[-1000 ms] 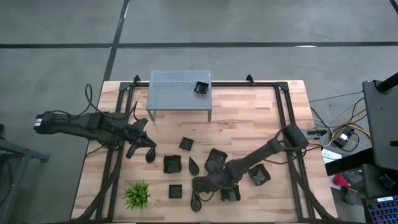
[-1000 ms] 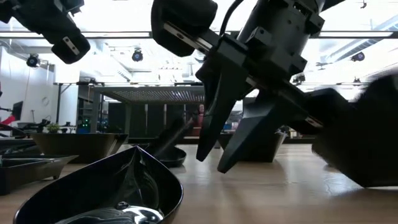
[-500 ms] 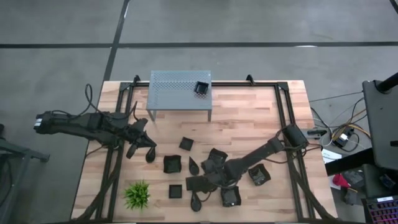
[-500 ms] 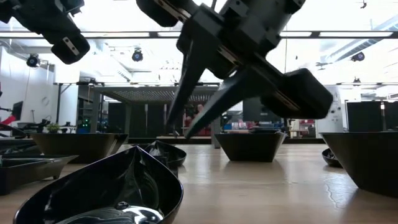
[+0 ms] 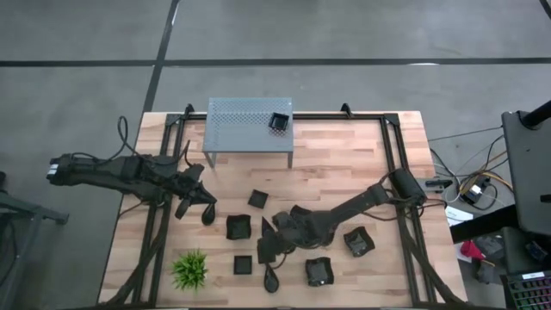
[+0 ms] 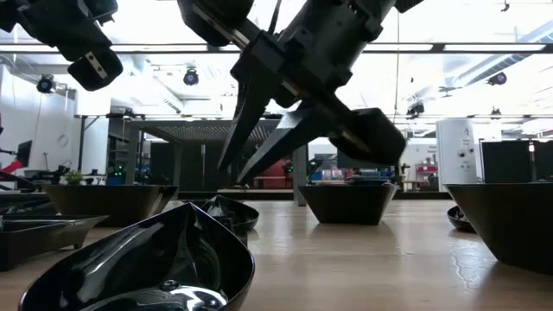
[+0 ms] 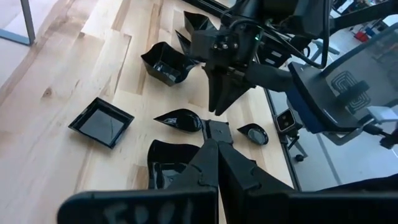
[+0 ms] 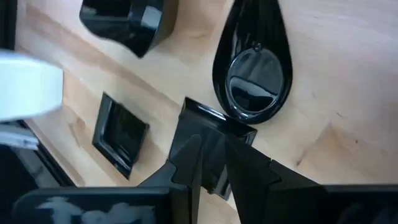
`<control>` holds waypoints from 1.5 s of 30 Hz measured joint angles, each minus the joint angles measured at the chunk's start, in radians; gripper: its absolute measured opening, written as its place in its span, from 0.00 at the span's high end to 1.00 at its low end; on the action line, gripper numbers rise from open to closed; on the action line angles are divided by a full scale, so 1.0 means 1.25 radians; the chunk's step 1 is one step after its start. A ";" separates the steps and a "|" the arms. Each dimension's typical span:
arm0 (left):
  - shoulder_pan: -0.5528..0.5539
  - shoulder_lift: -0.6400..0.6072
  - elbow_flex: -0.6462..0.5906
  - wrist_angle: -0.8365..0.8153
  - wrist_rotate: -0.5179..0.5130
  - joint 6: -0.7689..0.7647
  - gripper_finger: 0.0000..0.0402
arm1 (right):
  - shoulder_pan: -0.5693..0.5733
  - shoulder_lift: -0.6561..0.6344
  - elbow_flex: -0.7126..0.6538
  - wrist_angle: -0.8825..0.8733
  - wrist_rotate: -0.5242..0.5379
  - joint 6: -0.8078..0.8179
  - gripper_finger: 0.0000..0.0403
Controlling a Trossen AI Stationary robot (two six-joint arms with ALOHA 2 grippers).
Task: Pick & Place Mini shaped plates
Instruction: Stack the square plate on top of the other square plates on the shelf
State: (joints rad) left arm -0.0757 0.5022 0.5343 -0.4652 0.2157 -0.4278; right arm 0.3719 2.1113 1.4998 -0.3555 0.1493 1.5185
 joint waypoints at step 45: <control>0.000 0.000 0.000 0.000 -0.004 -0.011 1.00 | -0.009 0.002 -0.028 0.042 -0.063 -0.498 0.78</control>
State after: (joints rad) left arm -0.0753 0.5019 0.5343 -0.4648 0.2108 -0.4419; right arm 0.3603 2.1139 1.4651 -0.3032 0.0712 0.8960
